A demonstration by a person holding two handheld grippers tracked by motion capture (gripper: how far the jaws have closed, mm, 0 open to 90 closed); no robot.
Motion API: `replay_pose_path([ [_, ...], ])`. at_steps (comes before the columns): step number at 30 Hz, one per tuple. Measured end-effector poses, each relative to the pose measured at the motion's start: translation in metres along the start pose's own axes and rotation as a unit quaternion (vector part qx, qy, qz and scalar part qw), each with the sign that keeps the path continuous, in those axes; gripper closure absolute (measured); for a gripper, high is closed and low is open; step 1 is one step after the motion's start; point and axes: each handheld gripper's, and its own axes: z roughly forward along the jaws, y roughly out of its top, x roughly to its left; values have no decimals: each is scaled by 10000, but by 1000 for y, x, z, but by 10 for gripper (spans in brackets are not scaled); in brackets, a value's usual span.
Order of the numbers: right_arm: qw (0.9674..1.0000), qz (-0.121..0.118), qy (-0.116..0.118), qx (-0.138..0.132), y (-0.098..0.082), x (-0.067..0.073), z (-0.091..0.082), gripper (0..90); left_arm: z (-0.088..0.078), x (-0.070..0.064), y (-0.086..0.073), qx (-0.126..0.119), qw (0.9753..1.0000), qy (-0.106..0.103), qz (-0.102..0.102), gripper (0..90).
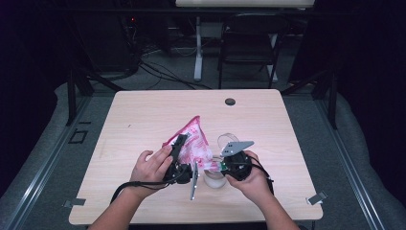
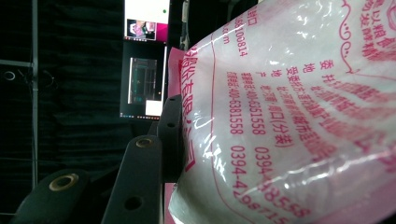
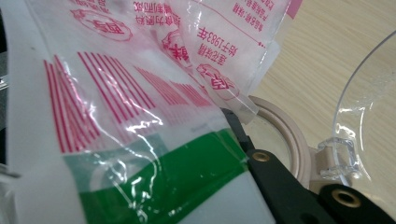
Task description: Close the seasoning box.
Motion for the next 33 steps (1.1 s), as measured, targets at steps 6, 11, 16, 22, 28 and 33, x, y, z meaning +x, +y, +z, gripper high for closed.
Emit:
replay_pose_path([
  [6, 10000, 2, 21, 5, 0, 0, 1, 900, 0, 0, 0, -25, 10000, 2, 1, 649],
  [11, 10000, 32, 16, -35, -1, 0, 1, 900, -1, 1, 1, -30, 10000, 26, 6, 649],
  [16, 10000, 12, 10, -13, 0, -1, 1, 900, -1, 3, 2, -52, 10000, 50, 17, 649],
  [22, 10000, -16, -13, 2, -1, 0, 1, 900, -1, 5, 3, -74, 10000, 59, 3, 649],
  [28, 10000, -1, -15, -31, -1, -1, 1, 900, -1, 6, 3, -86, 9999, 70, 3, 649],
  [33, 10000, -3, -12, -37, -1, -1, 1, 900, -1, 5, 4, -88, 9999, 61, -30, 649],
])
